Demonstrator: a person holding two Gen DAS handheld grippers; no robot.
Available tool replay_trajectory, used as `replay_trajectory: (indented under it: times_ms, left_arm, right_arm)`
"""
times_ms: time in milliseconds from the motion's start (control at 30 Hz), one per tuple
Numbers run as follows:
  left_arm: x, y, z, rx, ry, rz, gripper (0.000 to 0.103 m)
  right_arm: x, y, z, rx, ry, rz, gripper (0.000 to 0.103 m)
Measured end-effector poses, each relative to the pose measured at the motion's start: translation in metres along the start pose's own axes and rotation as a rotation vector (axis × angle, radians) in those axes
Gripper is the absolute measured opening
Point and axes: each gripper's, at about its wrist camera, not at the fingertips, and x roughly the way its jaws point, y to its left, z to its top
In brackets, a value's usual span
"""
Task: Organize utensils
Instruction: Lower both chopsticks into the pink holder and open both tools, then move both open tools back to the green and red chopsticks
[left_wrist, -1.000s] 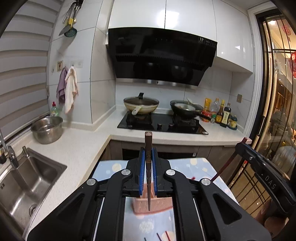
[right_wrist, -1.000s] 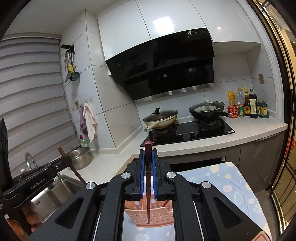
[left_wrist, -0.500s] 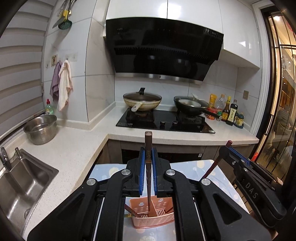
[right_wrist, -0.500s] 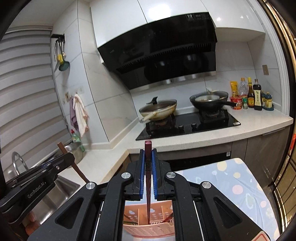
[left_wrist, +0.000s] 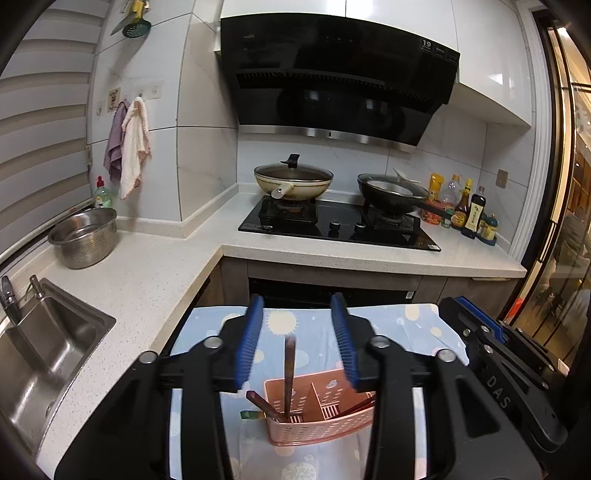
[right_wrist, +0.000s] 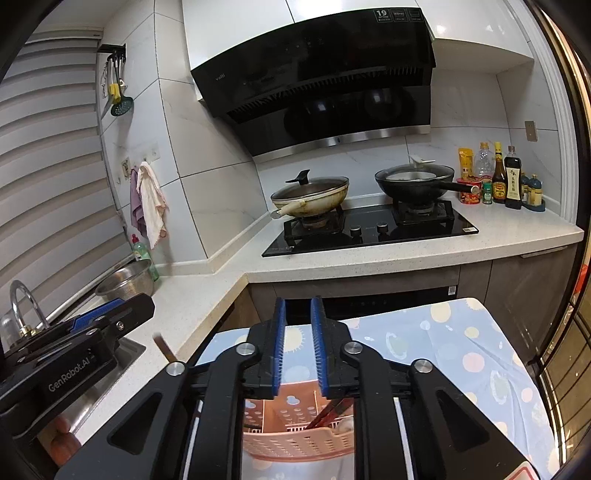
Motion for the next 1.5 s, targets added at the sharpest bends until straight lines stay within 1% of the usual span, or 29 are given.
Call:
replay_trajectory:
  times_ms: [67,300,467,700,1033,1200,1300,1367,1500]
  left_arm:
    - [-0.004,0.002,0.000,-0.006,-0.004,0.002,0.040]
    - [-0.023,0.005,-0.005,-0.011,-0.008,0.011,0.041]
    - [-0.039,0.008,-0.014,-0.013,-0.012,0.024,0.041]
    - [-0.058,0.007,-0.032,-0.008,-0.004,0.036,0.041]
    - [-0.081,0.003,-0.059,0.004,0.024,0.034,0.041]
    - [-0.092,0.002,-0.079,0.002,0.053,0.032,0.041]
    - [-0.098,0.003,-0.096,-0.003,0.078,0.033,0.044]
    - [-0.101,0.004,-0.112,-0.003,0.102,0.037,0.047]
    - [-0.104,0.007,-0.150,-0.017,0.174,0.036,0.048]
  right_arm:
    - [-0.007,0.001,-0.001,-0.006,-0.009,0.000,0.023]
    - [-0.030,0.004,-0.008,-0.021,-0.015,0.009,0.023]
    - [-0.048,0.008,-0.021,-0.045,-0.011,-0.002,0.023]
    - [-0.070,0.002,-0.046,-0.034,0.025,-0.006,0.023]
    - [-0.099,-0.002,-0.083,-0.028,0.083,-0.011,0.023]
    - [-0.113,-0.005,-0.104,-0.016,0.113,-0.016,0.023]
    - [-0.122,-0.008,-0.119,-0.005,0.143,-0.016,0.023]
    - [-0.128,-0.010,-0.132,-0.003,0.166,-0.018,0.023]
    - [-0.139,-0.011,-0.166,-0.012,0.230,-0.025,0.023]
